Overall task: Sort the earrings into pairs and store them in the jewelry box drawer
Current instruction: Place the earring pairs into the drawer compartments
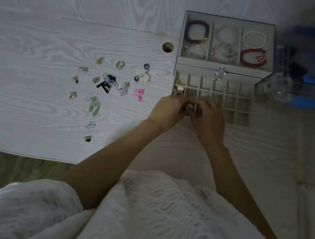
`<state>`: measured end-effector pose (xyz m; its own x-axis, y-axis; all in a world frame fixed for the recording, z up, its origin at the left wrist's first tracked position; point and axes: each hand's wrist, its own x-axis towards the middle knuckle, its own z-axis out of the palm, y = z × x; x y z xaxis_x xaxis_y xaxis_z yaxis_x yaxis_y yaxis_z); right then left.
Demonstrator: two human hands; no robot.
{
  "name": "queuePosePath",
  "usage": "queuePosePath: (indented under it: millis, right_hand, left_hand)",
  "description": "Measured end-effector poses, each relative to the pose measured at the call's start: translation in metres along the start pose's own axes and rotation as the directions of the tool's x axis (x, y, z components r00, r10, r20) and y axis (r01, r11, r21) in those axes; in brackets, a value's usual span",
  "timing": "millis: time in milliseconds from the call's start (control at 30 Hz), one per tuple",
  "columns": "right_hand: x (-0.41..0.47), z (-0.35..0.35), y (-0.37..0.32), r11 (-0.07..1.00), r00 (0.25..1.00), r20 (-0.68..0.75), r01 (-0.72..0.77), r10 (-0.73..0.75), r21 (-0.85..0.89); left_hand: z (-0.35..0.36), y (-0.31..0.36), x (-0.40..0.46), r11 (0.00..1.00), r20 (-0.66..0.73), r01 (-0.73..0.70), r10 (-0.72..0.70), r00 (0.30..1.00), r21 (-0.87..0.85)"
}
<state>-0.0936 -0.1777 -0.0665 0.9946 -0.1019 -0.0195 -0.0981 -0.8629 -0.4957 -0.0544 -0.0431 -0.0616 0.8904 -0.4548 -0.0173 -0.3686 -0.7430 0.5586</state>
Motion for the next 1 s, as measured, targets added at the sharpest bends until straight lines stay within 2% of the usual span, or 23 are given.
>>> queuePosePath:
  millis: [133,233,300,367,467,533,600,667,767,900,1000]
  right_hand:
    - [-0.003,0.002,0.005,0.991,0.997,-0.006,0.07,-0.072,-0.118]
    - [-0.008,0.0,-0.003,0.98,0.992,-0.048,0.111,-0.121,-0.163]
    - [-0.01,-0.001,-0.015,0.975,0.977,-0.092,0.179,-0.192,-0.128]
    - [-0.011,0.002,-0.035,0.96,0.958,-0.082,0.271,-0.276,-0.071]
    - [-0.013,0.018,-0.076,0.915,0.915,0.027,0.402,-0.402,0.024]
    - [-0.014,0.036,-0.106,0.894,0.884,0.14,0.435,-0.447,0.105]
    - [-0.01,0.057,-0.132,0.893,0.857,0.254,0.418,-0.449,0.166]
    - [-0.003,0.078,-0.155,0.904,0.838,0.339,0.384,-0.427,0.189]
    - [0.01,0.105,-0.183,0.925,0.823,0.426,0.364,-0.376,0.113]
    - [0.019,0.125,-0.204,0.911,0.818,0.447,0.411,-0.361,-0.016]
    - [0.022,0.128,-0.206,0.909,0.828,0.423,0.417,-0.369,-0.023]
  left_hand:
    - [-0.014,-0.01,-0.026,0.983,-0.108,-0.163,0.172,0.979,0.086]
    - [-0.032,-0.032,-0.056,0.984,-0.212,-0.157,0.172,0.962,0.088]
    - [-0.045,-0.052,-0.079,0.997,-0.279,-0.066,0.072,0.957,0.03]
    - [-0.057,-0.074,-0.102,0.995,-0.349,0.083,-0.096,0.932,-0.052]
    - [-0.074,-0.111,-0.127,0.886,-0.381,0.344,-0.448,0.809,-0.31]
    - [-0.086,-0.136,-0.135,0.808,-0.329,0.451,-0.574,0.75,-0.379]
    - [-0.095,-0.156,-0.137,0.79,-0.263,0.513,-0.601,0.755,-0.335]
    - [-0.1,-0.167,-0.134,0.814,-0.218,0.526,-0.576,0.788,-0.248]
    - [-0.103,-0.176,-0.127,0.858,-0.168,0.5,-0.514,0.841,-0.121]
    - [-0.103,-0.179,-0.118,0.854,-0.123,0.513,-0.52,0.845,-0.084]
    - [-0.102,-0.18,-0.117,0.862,-0.117,0.503,-0.508,0.854,-0.07]
